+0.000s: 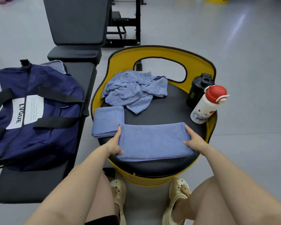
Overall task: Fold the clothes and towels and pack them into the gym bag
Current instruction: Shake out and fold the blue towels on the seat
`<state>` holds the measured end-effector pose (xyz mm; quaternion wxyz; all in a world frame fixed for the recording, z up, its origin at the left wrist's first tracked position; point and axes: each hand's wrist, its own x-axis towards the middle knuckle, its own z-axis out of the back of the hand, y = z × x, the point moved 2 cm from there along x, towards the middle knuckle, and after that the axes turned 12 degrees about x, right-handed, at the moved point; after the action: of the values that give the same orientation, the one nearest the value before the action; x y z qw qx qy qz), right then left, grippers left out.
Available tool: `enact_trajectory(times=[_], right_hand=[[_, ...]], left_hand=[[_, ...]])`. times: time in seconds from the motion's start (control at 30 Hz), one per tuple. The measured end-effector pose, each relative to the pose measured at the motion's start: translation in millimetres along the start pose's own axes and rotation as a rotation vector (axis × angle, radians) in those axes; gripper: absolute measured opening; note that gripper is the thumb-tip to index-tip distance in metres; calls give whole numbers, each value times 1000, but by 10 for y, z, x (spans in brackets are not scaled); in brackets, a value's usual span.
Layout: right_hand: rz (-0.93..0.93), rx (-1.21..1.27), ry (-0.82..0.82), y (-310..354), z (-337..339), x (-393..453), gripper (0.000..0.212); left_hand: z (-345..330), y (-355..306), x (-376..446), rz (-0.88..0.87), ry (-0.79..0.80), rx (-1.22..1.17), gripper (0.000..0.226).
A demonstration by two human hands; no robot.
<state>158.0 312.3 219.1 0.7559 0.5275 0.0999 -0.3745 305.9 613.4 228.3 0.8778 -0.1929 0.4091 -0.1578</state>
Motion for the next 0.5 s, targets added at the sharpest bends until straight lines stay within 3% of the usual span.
enact_trajectory(times=[0.27,0.37,0.43,0.5], right_hand=[[-16,-193,-21,-83,-52,114,82],[-25,-173,-117,-120,-25,135,77],[29,-230,-272,-60,25,87,62],[175,-366,-396,47,21,23,46]], left_hand=[[-97,13,143,40,-28,249,118],[-89,67,150,93,-49,271,117],[-54,97,101,123,-154,365,102],[2,29,2,108,-385,587,66]])
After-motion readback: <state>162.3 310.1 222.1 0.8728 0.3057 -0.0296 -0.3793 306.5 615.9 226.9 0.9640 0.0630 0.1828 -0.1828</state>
